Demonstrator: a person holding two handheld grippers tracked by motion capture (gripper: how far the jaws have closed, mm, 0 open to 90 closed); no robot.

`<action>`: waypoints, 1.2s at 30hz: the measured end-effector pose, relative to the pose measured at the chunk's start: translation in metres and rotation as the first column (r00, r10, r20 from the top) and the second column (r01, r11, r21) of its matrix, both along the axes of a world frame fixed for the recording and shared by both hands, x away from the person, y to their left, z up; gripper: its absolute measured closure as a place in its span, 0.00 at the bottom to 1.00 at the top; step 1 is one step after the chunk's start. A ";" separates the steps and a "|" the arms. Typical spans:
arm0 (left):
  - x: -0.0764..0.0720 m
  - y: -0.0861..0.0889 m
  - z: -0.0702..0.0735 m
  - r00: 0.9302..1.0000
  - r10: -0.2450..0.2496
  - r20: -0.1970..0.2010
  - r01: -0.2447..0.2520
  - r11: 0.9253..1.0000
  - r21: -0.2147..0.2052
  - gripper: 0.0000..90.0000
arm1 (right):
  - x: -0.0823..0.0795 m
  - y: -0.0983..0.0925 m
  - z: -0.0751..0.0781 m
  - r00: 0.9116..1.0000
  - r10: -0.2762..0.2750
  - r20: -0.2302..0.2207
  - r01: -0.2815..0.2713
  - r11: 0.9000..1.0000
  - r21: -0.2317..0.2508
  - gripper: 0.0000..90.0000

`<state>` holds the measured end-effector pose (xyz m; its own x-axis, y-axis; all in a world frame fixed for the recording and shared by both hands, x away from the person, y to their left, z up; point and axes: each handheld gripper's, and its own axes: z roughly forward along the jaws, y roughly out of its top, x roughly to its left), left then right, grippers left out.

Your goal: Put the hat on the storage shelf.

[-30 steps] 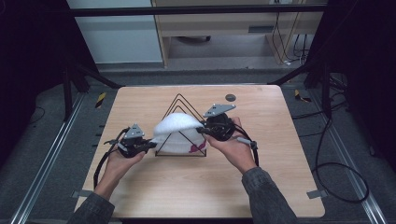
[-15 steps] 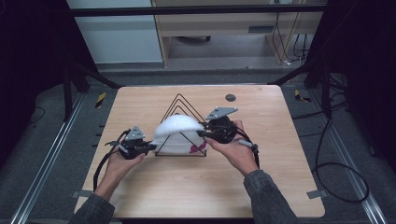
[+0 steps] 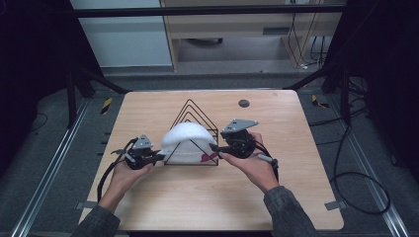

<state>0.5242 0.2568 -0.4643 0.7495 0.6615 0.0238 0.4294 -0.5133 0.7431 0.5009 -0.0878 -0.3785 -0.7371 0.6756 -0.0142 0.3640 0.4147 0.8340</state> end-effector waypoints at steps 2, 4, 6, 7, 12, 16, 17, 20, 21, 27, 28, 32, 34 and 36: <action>-0.001 0.001 0.000 1.000 -0.001 -0.001 0.001 1.000 0.001 0.87 | -0.002 -0.003 0.000 1.000 -0.008 0.000 0.008 1.000 0.002 0.42; -0.001 0.001 0.000 1.000 -0.005 0.001 0.005 1.000 0.003 0.87 | -0.002 -0.006 -0.001 1.000 -0.018 0.001 0.018 1.000 -0.001 0.38; -0.002 0.001 0.000 1.000 -0.007 0.002 0.007 1.000 0.008 0.87 | -0.003 -0.010 -0.003 1.000 -0.032 0.000 0.032 1.000 0.002 0.35; -0.003 0.001 0.000 1.000 -0.010 0.004 0.009 1.000 0.014 0.87 | -0.003 -0.011 -0.003 0.999 -0.041 -0.002 0.041 0.999 0.004 0.33; -0.008 0.003 -0.003 1.000 0.005 0.017 -0.005 1.000 0.004 0.84 | -0.006 -0.019 -0.007 0.997 -0.071 0.000 0.071 0.997 0.003 0.29; -0.013 0.006 -0.002 0.999 0.024 0.033 -0.025 1.000 0.011 0.79 | -0.010 -0.026 -0.008 0.996 -0.092 0.013 0.092 0.996 0.010 0.26; -0.014 0.007 0.000 0.999 0.032 0.037 -0.032 0.999 0.012 0.76 | -0.011 -0.028 -0.008 0.995 -0.099 0.014 0.099 0.995 0.012 0.25; -0.019 0.009 0.004 0.997 0.043 0.062 -0.044 0.999 0.012 0.70 | -0.014 -0.035 -0.011 0.993 -0.117 0.017 0.117 0.993 0.014 0.23; -0.021 0.009 0.005 0.996 0.046 0.070 -0.047 0.999 0.012 0.68 | -0.015 -0.037 -0.013 0.992 -0.125 0.019 0.125 0.992 0.015 0.22; -0.028 0.014 0.011 0.994 0.084 0.068 -0.084 0.996 -0.012 0.32 | -0.023 -0.052 -0.022 0.984 -0.177 0.030 0.176 0.984 0.021 0.15; -0.029 0.015 0.012 0.994 0.090 0.064 -0.089 0.996 -0.020 0.26 | -0.024 -0.055 -0.025 0.982 -0.183 0.035 0.183 0.983 0.017 0.13; -0.037 0.019 0.017 0.995 0.085 0.049 -0.082 0.995 -0.065 0.10 | -0.029 -0.067 -0.031 0.977 -0.210 0.035 0.209 0.978 0.009 0.12; -0.042 0.023 0.017 0.994 0.089 0.070 -0.083 0.993 -0.081 0.09 | -0.033 -0.074 -0.033 0.974 -0.224 0.033 0.223 0.975 0.018 0.11; -0.047 0.028 0.015 0.992 0.082 0.094 -0.072 0.992 -0.108 0.09 | -0.039 -0.082 -0.036 0.972 -0.236 0.023 0.235 0.972 0.027 0.11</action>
<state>0.4773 0.2846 -0.4489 0.6938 0.7198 0.0227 0.3873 -0.3996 0.8309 0.4622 -0.1697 -0.4141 -0.5569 0.8305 -0.0124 0.4274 0.2994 0.8531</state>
